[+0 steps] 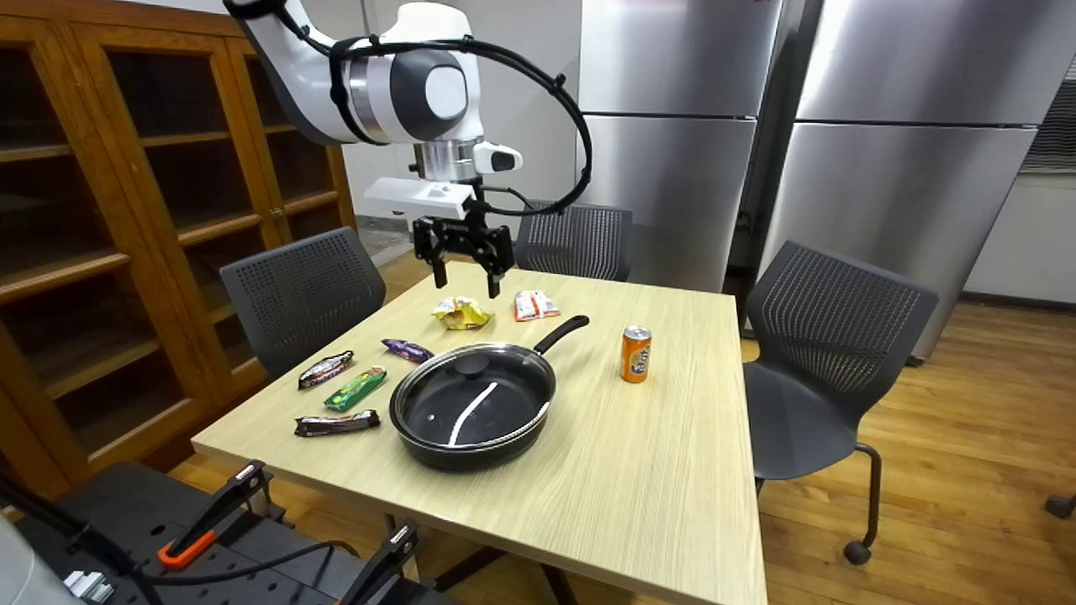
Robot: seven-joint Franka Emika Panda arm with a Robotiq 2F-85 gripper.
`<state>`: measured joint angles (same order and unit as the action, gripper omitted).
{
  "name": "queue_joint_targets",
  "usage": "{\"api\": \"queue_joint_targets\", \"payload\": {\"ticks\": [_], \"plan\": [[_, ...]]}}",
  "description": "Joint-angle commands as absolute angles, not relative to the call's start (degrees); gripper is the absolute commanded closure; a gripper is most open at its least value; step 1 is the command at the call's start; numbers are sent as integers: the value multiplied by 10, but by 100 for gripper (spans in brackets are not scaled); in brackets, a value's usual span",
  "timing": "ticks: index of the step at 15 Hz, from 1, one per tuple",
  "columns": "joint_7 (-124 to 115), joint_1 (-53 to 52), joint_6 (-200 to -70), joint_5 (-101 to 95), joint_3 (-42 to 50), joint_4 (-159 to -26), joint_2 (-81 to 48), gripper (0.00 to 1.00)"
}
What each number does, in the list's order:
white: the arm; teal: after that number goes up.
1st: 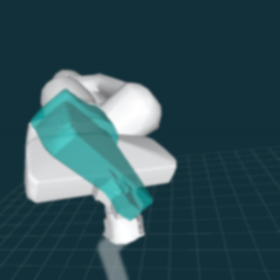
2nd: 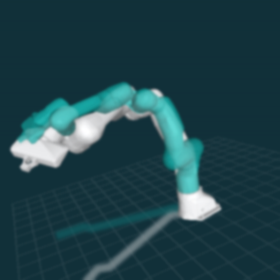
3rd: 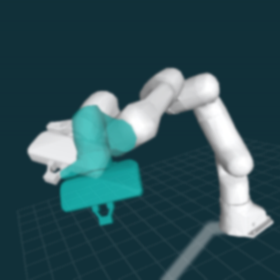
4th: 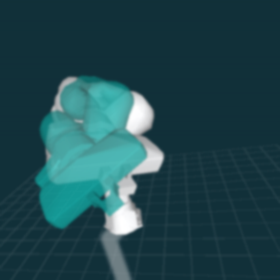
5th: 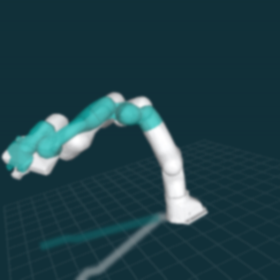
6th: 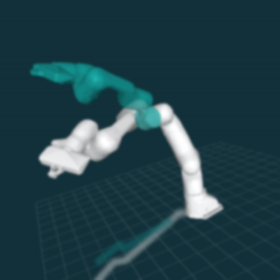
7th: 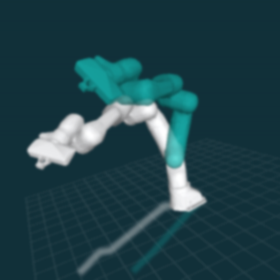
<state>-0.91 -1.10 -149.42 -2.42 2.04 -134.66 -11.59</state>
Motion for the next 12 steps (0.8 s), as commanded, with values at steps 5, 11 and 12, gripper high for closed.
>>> {"api": "queue_joint_targets", "payload": {"ticks": [5,11,12], "plan": [[-81,-35,-1527,-60,31,-1307,-196,0],[-95,-45,-1527,-57,36,-1275,-247,0],[-94,-45,-1526,-55,36,-1270,-254,0]]}}
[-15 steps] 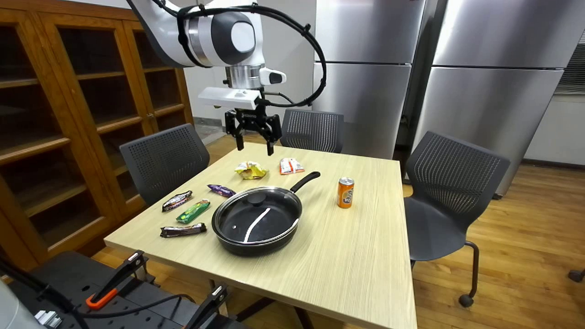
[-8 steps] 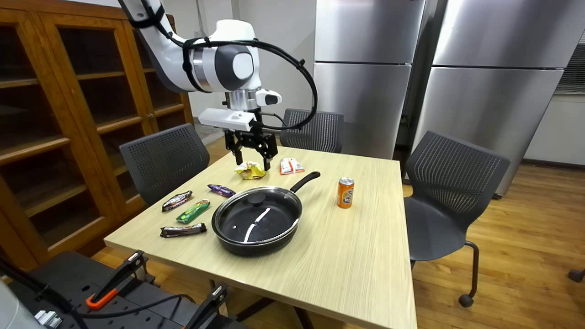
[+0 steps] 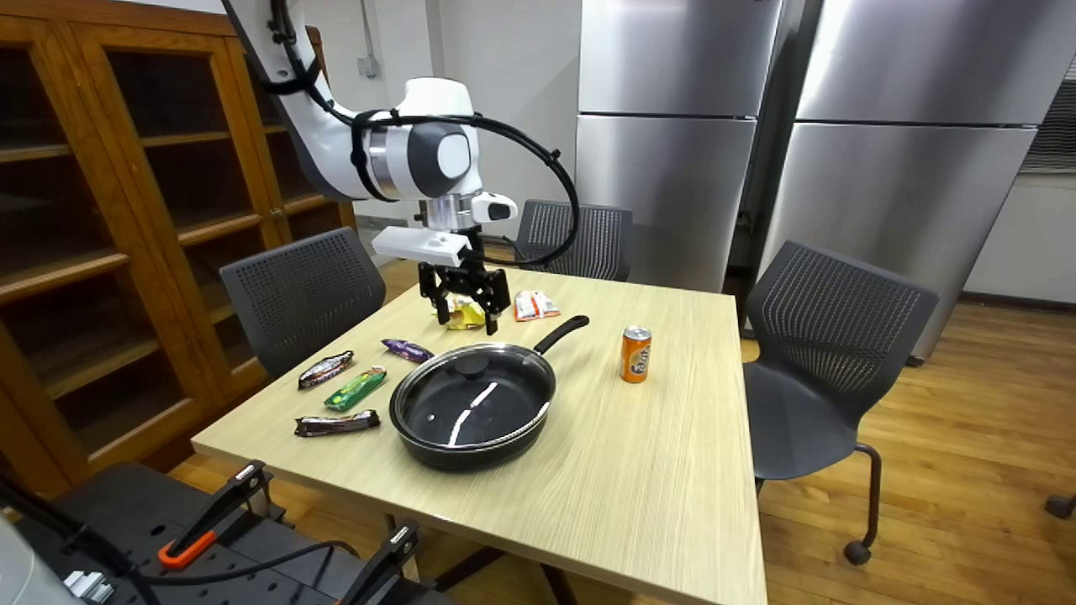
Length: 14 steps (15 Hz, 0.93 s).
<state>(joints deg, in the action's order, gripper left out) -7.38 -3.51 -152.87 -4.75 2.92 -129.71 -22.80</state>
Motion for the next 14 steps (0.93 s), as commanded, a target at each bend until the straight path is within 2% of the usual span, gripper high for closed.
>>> {"api": "queue_joint_targets", "payload": {"ticks": [1,12,14], "plan": [[-93,-44,-1523,-52,36,-1263,-262,0],[-86,-45,-1527,-47,38,-1252,-279,0],[-127,-68,-1531,-67,62,-1256,-277,0]]}}
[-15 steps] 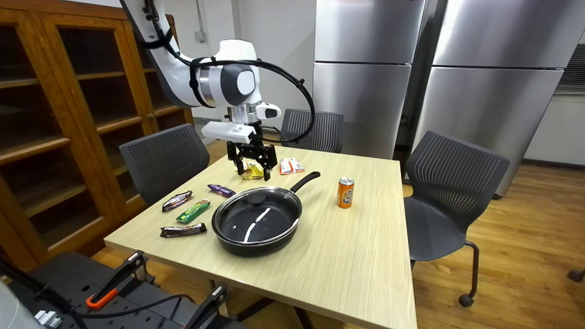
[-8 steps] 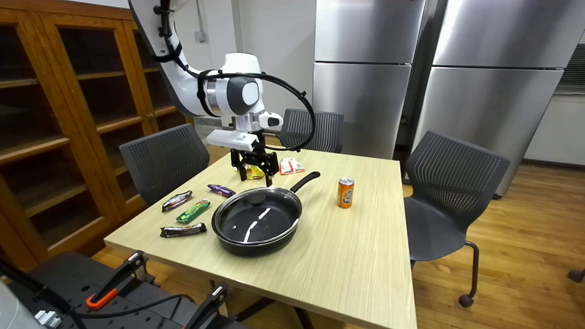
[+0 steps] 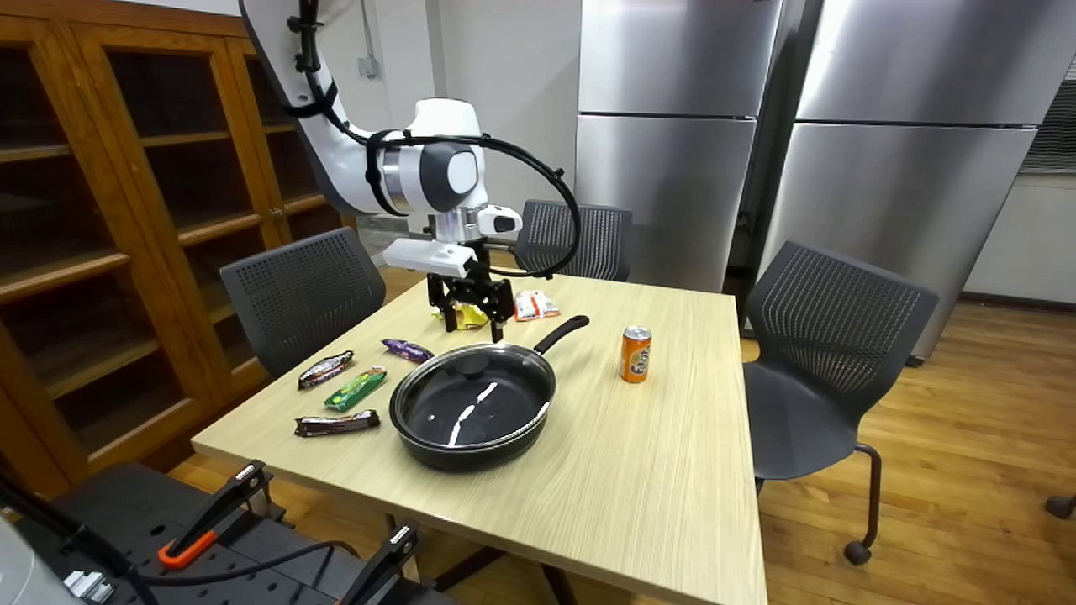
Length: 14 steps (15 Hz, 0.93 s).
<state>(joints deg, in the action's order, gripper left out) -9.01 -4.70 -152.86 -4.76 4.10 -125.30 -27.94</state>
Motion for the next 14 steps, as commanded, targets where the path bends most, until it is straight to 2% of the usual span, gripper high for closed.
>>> {"api": "queue_joint_targets", "payload": {"ticks": [1,6,14], "plan": [[-158,-89,-1523,-83,81,-1247,-285,0],[-235,-148,-1480,-145,119,-1217,-317,0],[-205,-129,-1461,-114,91,-1177,-365,0]]}}
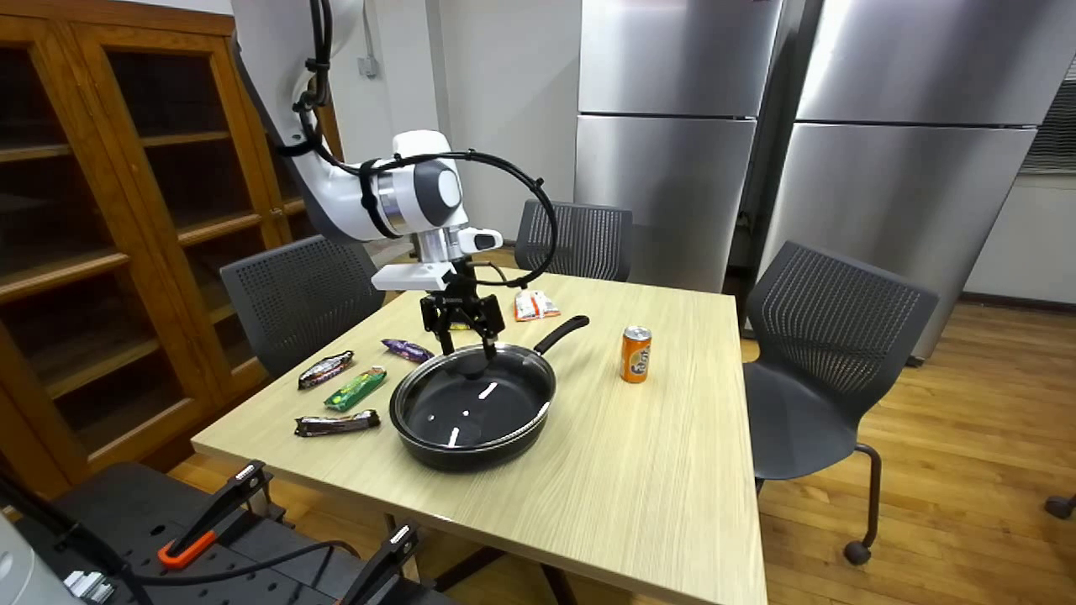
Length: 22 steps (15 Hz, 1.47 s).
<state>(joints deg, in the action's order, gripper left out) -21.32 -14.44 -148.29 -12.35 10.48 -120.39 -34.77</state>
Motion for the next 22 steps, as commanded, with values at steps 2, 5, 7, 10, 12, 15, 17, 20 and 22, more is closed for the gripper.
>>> {"api": "queue_joint_targets", "payload": {"ticks": [2,5,7,10,12,15,17,20,22], "plan": [[-189,-116,-1466,-104,80,-1172,-373,0],[-163,-98,-1469,-87,63,-1166,-381,0],[-150,-88,-1469,-76,54,-1163,-385,0],[-132,-74,-1475,-63,45,-1165,-384,0],[-124,-69,-1477,-56,42,-1166,-383,0],[-115,-64,-1475,-51,40,-1166,-382,26],[-112,-63,-1475,-49,39,-1168,-381,42],[-107,-59,-1472,-49,37,-1170,-378,61],[-106,-59,-1475,-49,37,-1179,-369,61]]}}
